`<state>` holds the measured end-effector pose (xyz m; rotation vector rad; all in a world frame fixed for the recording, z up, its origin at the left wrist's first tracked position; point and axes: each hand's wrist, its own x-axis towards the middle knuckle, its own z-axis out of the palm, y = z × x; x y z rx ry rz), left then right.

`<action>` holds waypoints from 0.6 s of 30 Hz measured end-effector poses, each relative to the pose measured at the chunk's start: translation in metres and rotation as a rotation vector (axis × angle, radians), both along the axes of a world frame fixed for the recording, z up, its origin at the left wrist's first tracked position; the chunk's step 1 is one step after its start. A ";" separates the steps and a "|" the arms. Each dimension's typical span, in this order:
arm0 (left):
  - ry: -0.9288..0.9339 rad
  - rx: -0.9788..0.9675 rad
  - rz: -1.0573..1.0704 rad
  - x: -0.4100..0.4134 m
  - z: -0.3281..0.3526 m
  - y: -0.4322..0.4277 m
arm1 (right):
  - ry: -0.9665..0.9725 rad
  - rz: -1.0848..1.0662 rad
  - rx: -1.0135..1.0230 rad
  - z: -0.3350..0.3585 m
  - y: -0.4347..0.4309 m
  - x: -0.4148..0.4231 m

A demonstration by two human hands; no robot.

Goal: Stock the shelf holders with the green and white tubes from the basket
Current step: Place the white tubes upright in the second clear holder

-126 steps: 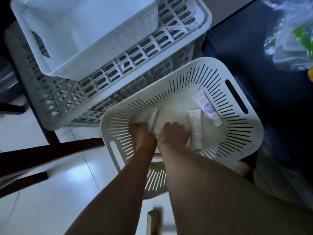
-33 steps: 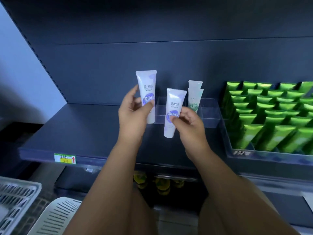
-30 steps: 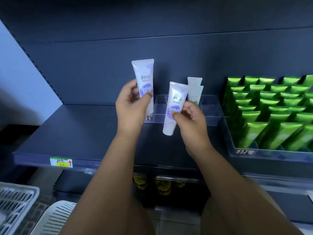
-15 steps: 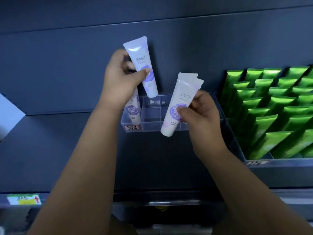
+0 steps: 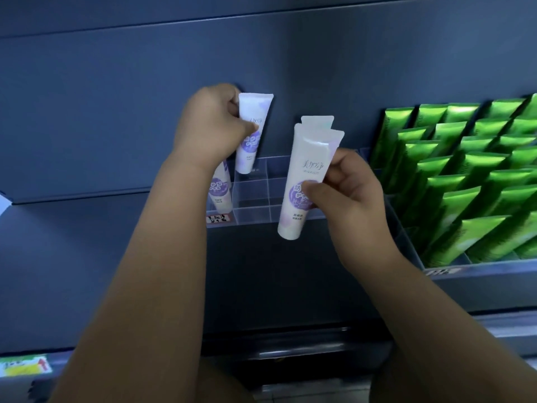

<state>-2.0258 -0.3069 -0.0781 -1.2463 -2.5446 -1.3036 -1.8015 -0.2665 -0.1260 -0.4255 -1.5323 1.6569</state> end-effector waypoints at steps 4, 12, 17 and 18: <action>0.015 0.009 -0.044 -0.001 -0.003 0.003 | -0.077 0.012 0.079 -0.001 -0.002 0.002; 0.045 -0.030 -0.035 -0.004 -0.008 0.005 | -0.083 0.025 0.086 -0.003 0.000 0.002; 0.012 -0.061 0.031 -0.004 -0.011 0.007 | -0.072 0.013 0.076 -0.006 0.001 0.000; 0.018 -0.069 0.031 -0.004 -0.012 0.007 | -0.060 0.017 0.065 -0.007 0.001 0.000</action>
